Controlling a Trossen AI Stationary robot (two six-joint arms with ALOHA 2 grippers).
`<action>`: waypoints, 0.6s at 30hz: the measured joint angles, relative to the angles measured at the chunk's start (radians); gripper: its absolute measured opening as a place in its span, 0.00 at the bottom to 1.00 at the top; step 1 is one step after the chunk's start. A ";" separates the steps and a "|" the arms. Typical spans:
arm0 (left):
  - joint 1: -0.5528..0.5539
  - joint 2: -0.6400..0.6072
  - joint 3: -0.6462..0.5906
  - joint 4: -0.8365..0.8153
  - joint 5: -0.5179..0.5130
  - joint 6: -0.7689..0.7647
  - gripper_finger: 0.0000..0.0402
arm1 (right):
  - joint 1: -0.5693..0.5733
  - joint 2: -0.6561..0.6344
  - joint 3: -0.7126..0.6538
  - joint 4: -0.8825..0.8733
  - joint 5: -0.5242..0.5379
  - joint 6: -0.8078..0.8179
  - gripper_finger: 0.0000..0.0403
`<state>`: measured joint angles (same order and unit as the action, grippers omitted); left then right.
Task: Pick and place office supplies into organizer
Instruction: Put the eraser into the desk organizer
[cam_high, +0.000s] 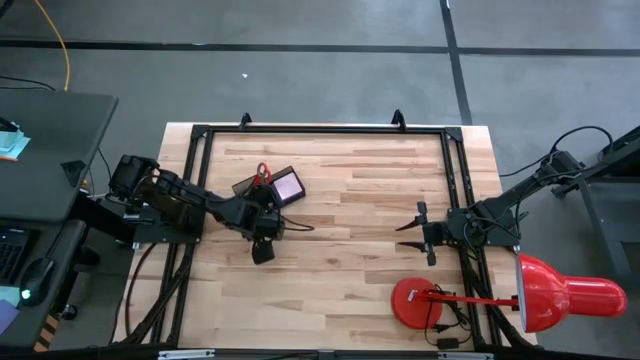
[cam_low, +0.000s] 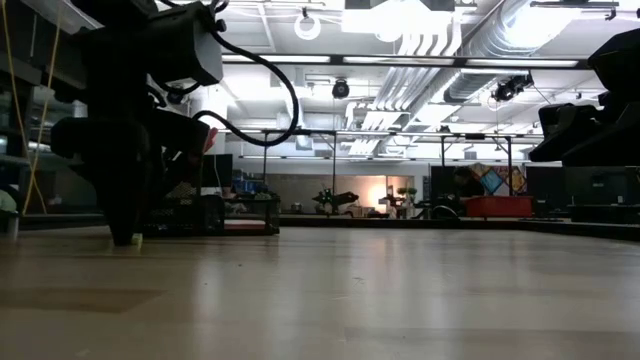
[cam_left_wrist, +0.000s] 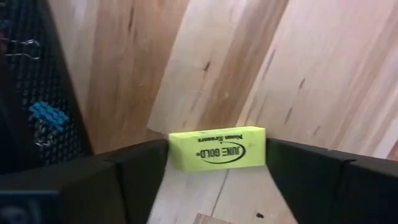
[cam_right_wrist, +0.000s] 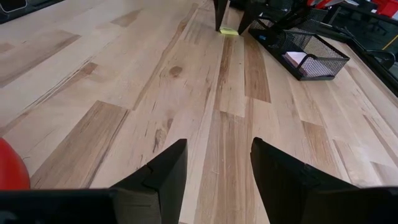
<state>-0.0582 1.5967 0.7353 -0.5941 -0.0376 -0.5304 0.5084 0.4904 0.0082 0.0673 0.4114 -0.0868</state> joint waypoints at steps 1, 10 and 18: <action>0.000 0.000 0.000 0.000 0.000 0.000 0.62 | 0.000 0.000 0.000 0.000 0.000 0.000 0.42; 0.001 0.000 -0.003 0.027 -0.007 0.011 0.28 | 0.000 0.000 0.000 0.000 0.000 0.000 0.42; 0.000 0.006 0.015 0.021 -0.008 -0.005 0.14 | 0.000 0.000 0.000 0.000 0.000 0.000 0.42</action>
<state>-0.0582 1.6025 0.7499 -0.5727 -0.0452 -0.5353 0.5087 0.4906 0.0082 0.0673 0.4118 -0.0868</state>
